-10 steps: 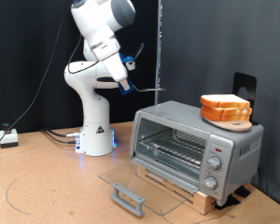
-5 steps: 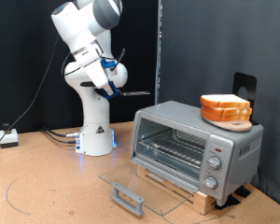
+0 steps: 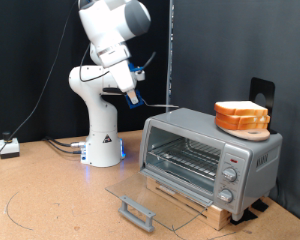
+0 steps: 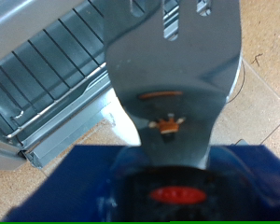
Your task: Make a piece of toast with the oven
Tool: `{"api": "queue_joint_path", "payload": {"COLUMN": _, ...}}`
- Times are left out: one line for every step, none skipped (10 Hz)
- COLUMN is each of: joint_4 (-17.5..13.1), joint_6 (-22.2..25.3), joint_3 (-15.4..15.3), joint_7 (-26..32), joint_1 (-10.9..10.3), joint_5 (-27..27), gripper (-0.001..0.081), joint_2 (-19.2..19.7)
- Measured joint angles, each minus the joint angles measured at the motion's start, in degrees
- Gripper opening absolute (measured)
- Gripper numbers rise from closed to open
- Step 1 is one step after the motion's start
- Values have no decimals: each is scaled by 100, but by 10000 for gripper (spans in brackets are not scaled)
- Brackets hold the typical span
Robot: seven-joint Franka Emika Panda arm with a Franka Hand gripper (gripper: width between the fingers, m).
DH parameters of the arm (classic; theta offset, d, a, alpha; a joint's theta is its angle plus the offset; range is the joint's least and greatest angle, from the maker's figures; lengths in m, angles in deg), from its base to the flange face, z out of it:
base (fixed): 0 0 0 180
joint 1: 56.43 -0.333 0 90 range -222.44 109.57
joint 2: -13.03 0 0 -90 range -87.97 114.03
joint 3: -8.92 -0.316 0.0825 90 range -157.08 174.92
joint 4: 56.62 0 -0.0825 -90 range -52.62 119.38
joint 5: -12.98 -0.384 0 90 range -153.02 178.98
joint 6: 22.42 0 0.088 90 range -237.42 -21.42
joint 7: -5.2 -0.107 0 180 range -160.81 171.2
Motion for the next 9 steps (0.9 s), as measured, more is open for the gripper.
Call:
{"api": "queue_joint_path", "payload": {"joint_4": -107, "joint_6": -90, "joint_3": -221, "joint_7": -185, "joint_1": 3, "joint_5": 33, "gripper": 396, "joint_2": 230}}
{"api": "queue_joint_path", "payload": {"joint_4": -219, "joint_6": -158, "joint_3": -388, "joint_7": -336, "joint_1": -3, "joint_5": 21, "gripper": 396, "joint_2": 450}}
{"api": "queue_joint_path", "payload": {"joint_4": -374, "joint_6": -204, "joint_3": -457, "joint_7": -414, "joint_1": 2, "joint_5": 20, "gripper": 396, "joint_2": 732}}
{"api": "queue_joint_path", "payload": {"joint_4": -359, "joint_6": -204, "joint_3": -454, "joint_7": -406, "joint_1": 2, "joint_5": 20, "gripper": 396, "joint_2": 723}}
{"api": "queue_joint_path", "payload": {"joint_4": -339, "joint_6": -265, "joint_3": -462, "joint_7": -406, "joint_1": -17, "joint_5": -99, "gripper": 396, "joint_2": 726}}
{"api": "queue_joint_path", "payload": {"joint_4": -333, "joint_6": -283, "joint_3": -507, "joint_7": -419, "joint_1": -46, "joint_5": -127, "gripper": 396, "joint_2": 734}}
{"api": "queue_joint_path", "payload": {"joint_4": -333, "joint_6": -260, "joint_3": -618, "joint_7": -447, "joint_1": -56, "joint_5": -108, "gripper": 396, "joint_2": 740}}
{"api": "queue_joint_path", "payload": {"joint_4": -336, "joint_6": -251, "joint_3": -750, "joint_7": -522, "joint_1": -69, "joint_5": -106, "gripper": 396, "joint_2": 745}}
{"api": "queue_joint_path", "payload": {"joint_4": -350, "joint_6": -224, "joint_3": -866, "joint_7": -628, "joint_1": -86, "joint_5": -109, "gripper": 396, "joint_2": 747}}
